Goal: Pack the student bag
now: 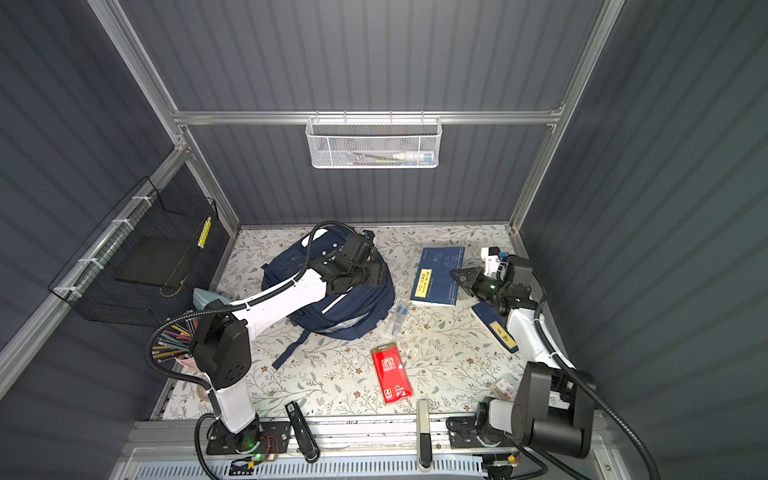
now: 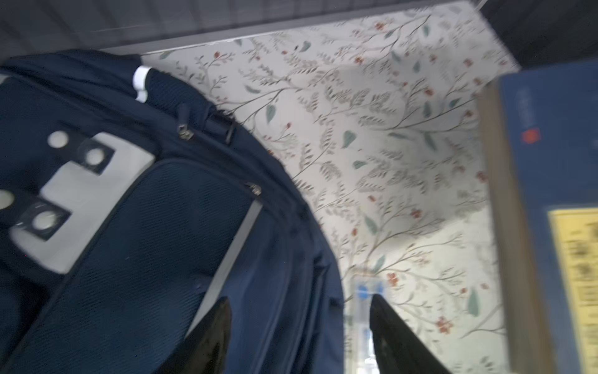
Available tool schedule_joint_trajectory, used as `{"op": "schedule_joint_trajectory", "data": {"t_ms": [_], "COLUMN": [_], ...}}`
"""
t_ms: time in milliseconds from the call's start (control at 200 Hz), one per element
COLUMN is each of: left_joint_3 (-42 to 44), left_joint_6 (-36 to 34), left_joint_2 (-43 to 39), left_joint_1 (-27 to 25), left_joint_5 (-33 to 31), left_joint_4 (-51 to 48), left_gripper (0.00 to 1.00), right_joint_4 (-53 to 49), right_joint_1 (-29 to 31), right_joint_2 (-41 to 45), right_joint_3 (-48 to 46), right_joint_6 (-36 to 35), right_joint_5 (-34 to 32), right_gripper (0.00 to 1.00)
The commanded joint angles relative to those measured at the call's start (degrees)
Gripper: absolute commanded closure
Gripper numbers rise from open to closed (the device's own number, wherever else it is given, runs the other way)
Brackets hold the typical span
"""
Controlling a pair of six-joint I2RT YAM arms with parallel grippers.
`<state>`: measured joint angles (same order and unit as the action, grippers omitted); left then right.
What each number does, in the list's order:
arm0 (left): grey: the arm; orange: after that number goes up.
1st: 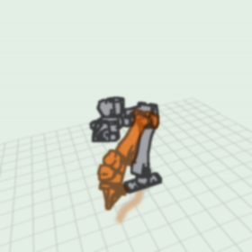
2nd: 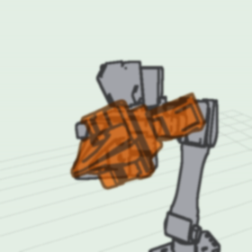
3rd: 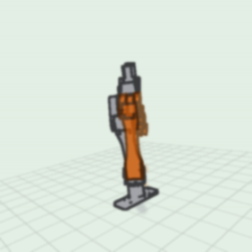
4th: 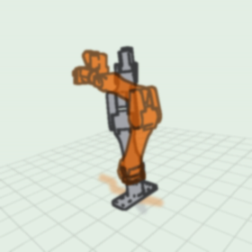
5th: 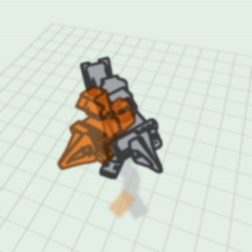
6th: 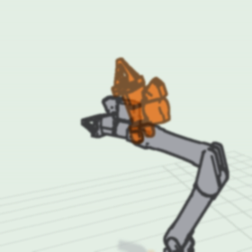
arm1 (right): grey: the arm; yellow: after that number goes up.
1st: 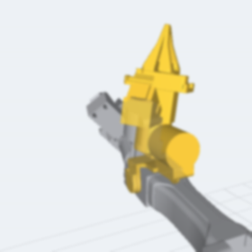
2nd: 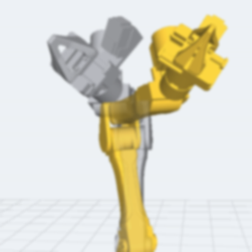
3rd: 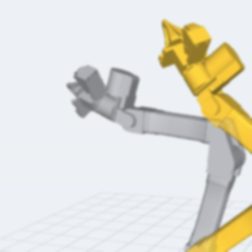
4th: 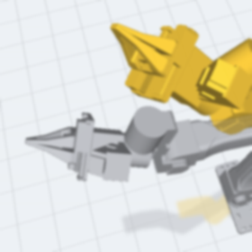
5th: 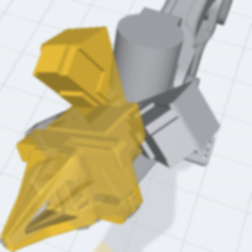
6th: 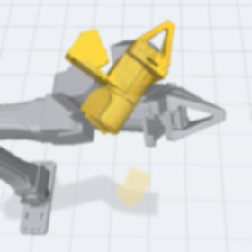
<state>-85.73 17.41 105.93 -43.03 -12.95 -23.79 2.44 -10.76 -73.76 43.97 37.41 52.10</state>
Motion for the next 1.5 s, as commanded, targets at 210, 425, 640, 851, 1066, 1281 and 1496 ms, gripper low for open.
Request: {"op": "schedule_joint_trajectory", "data": {"t_ms": [210, 425, 640, 851, 1066, 1281, 1496], "left_joint_3": [3.26, -1.51, -8.71, -12.87, -17.01, -17.86, -19.61], "left_joint_6": [-6.07, -6.51, -5.72, -6.31, -5.09, -4.58, -3.65], "left_joint_2": [6.4, 4.7, -3.93, -6.92, -6.58, -6.37, -5.69], "left_joint_1": [-0.12, -0.05, 6.77, 12.48, 15.52, 15.52, 15.52], "left_joint_5": [-6.42, -8.44, 3.82, 10.02, 16.41, 17.26, 18.53], "left_joint_4": [-5.96, -8.21, -10.84, -12.61, -13.27, -13.39, -13.61], "left_gripper": [0.15, 1.0, 1.0, 1.0, 1.0, 1.0, 1.0], "right_joint_4": [-3.13, 3.94, 26.24, 37.01, 49.81, 48.79, 42.14], "right_joint_1": [6.69, 13.54, 21.91, 31.91, 35.19, 38.3, 41.95], "right_joint_2": [0.19, -1.58, -6.2, -13.58, -28.29, -37.39, -50.77], "right_joint_3": [-0.37, -2.55, -5.99, -3.69, 4.46, 17.74, 30.13], "right_joint_6": [-2.93, 2.1, 17.01, 21.25, 28.18, 26.51, 28.1], "right_joint_5": [-2.96, -4.64, -6.55, -17.72, -17.28, -18.83, -29.9], "right_gripper": [1.0, 1.0, 1.0, 1.0, 1.0, 1.0, 1.0]}}
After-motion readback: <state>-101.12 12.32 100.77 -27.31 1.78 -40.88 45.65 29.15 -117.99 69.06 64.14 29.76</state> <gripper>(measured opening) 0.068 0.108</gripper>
